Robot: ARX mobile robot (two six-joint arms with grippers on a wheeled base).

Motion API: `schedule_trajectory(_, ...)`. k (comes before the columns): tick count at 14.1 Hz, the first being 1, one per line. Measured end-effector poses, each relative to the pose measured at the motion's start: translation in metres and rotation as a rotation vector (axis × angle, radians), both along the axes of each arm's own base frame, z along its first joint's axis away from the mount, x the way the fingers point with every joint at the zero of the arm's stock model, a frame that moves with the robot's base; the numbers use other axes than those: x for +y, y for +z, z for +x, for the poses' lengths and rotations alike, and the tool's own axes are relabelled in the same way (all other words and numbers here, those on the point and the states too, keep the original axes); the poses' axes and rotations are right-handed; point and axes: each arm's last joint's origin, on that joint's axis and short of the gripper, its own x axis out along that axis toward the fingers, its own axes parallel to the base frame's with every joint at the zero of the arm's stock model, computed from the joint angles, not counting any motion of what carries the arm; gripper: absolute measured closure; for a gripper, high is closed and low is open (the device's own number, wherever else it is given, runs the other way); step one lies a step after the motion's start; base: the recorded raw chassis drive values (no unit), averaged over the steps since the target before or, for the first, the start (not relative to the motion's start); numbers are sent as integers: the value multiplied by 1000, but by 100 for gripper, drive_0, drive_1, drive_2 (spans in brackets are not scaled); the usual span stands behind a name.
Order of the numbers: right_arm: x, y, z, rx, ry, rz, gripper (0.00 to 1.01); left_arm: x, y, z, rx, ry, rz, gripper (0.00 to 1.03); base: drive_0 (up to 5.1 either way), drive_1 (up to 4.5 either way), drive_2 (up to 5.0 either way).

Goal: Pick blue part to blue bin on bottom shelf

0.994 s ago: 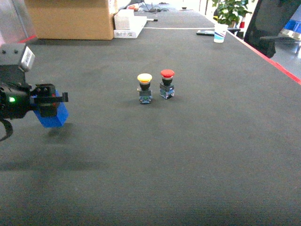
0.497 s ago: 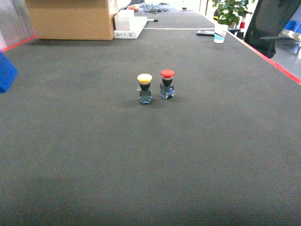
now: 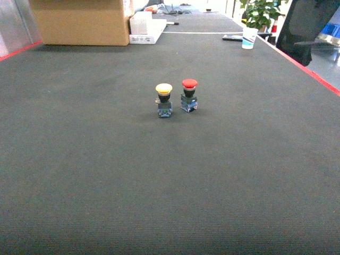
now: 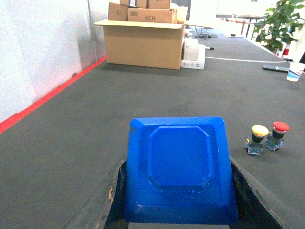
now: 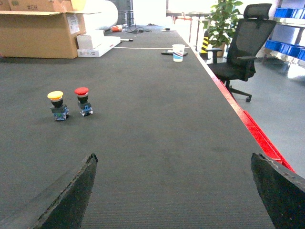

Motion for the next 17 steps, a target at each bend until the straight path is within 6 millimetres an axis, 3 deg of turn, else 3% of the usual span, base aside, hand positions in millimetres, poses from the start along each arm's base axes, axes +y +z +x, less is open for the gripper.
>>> schedule_trajectory(17, 0, 0, 0, 0, 0, 0, 3, 1, -3, 5, 5, 42, 4, 58, 0, 0, 0)
